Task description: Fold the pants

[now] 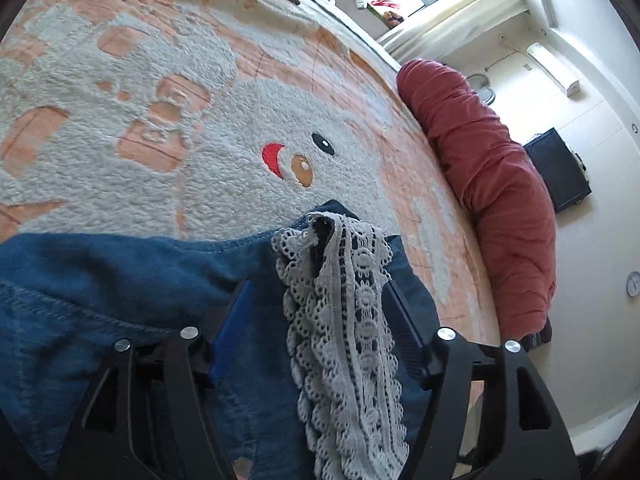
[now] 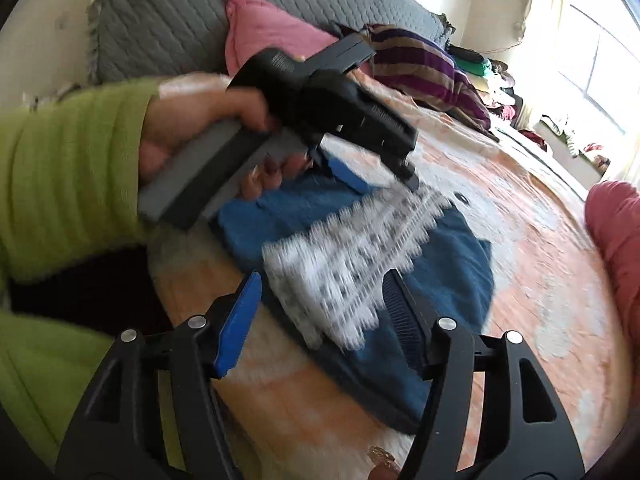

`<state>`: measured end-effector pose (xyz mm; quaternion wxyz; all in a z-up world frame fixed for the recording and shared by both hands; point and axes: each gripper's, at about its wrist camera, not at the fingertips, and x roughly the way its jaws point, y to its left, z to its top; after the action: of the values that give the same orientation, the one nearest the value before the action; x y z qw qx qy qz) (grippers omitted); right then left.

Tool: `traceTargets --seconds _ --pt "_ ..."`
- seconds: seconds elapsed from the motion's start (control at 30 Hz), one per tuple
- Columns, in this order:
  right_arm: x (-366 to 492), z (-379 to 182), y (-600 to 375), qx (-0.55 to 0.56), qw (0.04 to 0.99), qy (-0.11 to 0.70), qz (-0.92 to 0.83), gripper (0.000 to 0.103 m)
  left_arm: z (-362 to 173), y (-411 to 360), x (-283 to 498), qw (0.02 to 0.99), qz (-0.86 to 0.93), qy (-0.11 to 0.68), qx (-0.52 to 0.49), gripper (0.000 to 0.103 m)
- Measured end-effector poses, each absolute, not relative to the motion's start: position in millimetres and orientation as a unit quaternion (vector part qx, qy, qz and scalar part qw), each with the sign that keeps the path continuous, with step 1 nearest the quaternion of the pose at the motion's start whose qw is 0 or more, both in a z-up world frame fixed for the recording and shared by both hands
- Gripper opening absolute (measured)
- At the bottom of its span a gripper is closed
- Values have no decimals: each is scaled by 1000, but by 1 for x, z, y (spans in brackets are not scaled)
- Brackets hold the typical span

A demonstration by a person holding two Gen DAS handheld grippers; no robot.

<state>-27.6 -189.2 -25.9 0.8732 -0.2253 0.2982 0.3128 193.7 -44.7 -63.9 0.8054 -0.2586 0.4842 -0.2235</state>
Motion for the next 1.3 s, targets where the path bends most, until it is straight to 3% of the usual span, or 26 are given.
traceTargets --seconds 0.13,0.2,0.23,0.27,0.3,0.33,0.43,0.67,0.73,0.77,0.83,0.97,1.1,1.23,1.3 --pt "-27 -33 -186 -222 870 306 317 56 -63 -60 204 810 -212 492 -238 62" --pt "-22 -37 -180 -229 870 309 310 56 -59 -69 206 815 -205 496 -218 36" --pt "-17 -38 -177 -232 869 311 307 52 -56 -74 206 821 -201 494 -205 32" --pt "-16 -40 -174 -234 866 315 309 44 -53 -77 207 822 -204 493 -200 22" --pt "-13 -42 -172 -229 861 326 315 18 -50 -80 207 822 -209 492 -197 16" --pt "-12 -41 -172 -218 859 334 321 10 -46 -82 207 824 -212 488 -192 16" --pt "-16 -27 -172 -193 867 318 332 6 -39 -76 204 830 -215 478 -191 16" --pt "-13 -38 -145 -211 847 327 361 7 -57 -51 205 825 -194 485 -217 19" --pt "-12 -46 -143 -208 839 343 367 13 -61 -48 204 823 -196 486 -221 21" --pt "-13 -45 -146 -198 836 348 374 17 -62 -47 203 822 -198 485 -221 24" --pt "-14 -37 -156 -168 830 356 396 35 -61 -47 201 821 -208 483 -221 30" --pt "7 2 -208 -99 862 325 376 40 -59 -49 199 823 -221 478 -214 44" --pt "72 15 -263 -33 889 346 297 42 -62 -53 208 814 -225 482 -231 57" --pt "148 -1 -296 40 869 412 271 42 -63 -59 212 819 -214 484 -224 53" --pt "179 -14 -300 61 856 443 260 42 -63 -63 212 824 -204 486 -209 29"
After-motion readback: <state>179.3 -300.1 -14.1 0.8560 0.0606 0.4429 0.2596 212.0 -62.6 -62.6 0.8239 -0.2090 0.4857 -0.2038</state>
